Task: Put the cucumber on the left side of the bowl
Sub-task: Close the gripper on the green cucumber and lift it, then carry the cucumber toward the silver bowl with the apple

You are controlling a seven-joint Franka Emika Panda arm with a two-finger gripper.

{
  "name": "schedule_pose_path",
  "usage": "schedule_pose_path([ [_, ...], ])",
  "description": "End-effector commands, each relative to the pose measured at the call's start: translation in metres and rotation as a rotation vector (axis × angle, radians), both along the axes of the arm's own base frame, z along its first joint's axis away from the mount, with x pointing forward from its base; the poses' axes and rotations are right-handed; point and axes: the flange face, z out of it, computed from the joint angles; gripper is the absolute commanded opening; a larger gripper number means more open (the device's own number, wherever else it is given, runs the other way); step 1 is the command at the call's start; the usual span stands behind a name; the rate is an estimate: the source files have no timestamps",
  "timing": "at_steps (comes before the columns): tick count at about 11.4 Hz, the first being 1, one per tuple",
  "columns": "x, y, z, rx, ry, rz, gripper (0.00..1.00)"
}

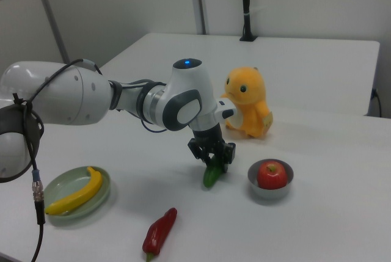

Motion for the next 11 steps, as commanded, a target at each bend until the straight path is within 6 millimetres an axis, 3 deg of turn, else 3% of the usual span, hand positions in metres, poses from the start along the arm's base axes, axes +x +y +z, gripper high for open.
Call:
schedule_pose_path([
  [1, -0.003, -0.002, 0.012, -0.006, -0.02, 0.001, 0.0],
  [4, -0.007, -0.005, 0.044, 0.004, -0.02, -0.003, 0.0],
  [8, -0.018, -0.043, 0.075, 0.0, -0.031, 0.041, 0.0],
  [11, -0.027, -0.079, 0.078, -0.017, -0.03, 0.09, 0.0],
])
